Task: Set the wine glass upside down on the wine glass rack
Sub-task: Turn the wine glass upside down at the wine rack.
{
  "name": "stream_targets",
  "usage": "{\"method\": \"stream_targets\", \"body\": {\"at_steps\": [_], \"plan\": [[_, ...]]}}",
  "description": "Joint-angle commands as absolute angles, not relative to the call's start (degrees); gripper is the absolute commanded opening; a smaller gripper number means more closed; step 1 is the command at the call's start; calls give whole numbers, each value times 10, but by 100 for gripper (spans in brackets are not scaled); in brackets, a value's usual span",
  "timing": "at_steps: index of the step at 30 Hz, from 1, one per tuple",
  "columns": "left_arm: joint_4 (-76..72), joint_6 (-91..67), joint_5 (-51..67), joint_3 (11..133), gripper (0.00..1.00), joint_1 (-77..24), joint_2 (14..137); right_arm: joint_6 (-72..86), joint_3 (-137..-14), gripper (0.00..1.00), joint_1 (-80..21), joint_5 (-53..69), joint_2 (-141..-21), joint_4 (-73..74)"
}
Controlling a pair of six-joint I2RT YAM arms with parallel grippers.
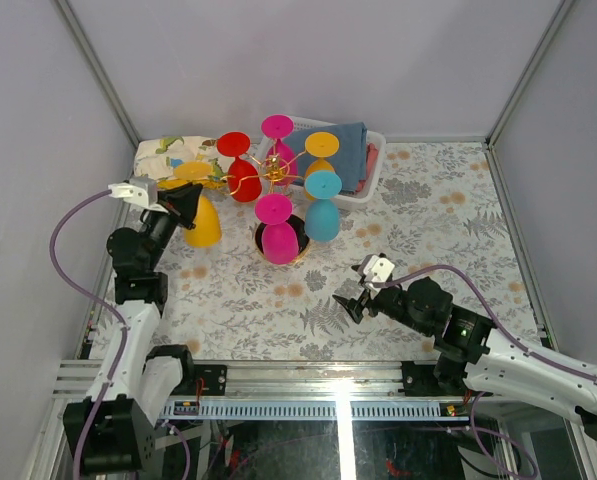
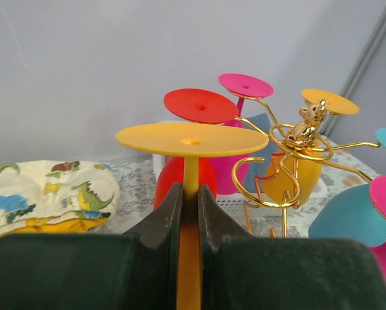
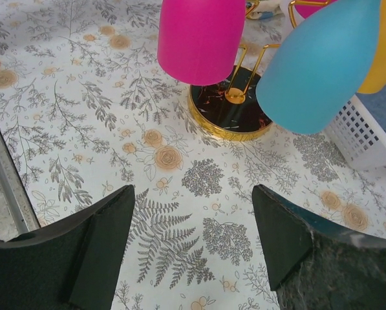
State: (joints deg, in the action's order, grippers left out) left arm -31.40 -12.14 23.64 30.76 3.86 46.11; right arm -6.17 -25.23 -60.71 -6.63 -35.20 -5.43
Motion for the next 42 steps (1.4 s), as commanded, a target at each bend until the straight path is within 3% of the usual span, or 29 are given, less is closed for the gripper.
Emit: {"method": "stream_targets", "body": {"at_steps": [1, 10, 16, 25, 33, 42], "plan": [[-519, -206, 365, 290, 0, 74, 514, -43, -282, 80, -609, -73, -354, -62], [-705, -268, 483, 297, 0, 80, 633, -28, -280, 84, -609, -59, -382, -74], [-715, -258, 492, 305, 0, 80, 665, -25, -275, 93, -608, -71, -377, -71], [-758, -266, 510, 311, 0, 80, 711, -20, -268, 95, -608, -76, -376, -65], [-888, -361, 555, 340, 0, 75, 791, -19, -267, 96, -608, -79, -387, -71], [-904, -372, 572, 378, 0, 39, 845, -12, -262, 99, -609, -82, -387, -70]]}}
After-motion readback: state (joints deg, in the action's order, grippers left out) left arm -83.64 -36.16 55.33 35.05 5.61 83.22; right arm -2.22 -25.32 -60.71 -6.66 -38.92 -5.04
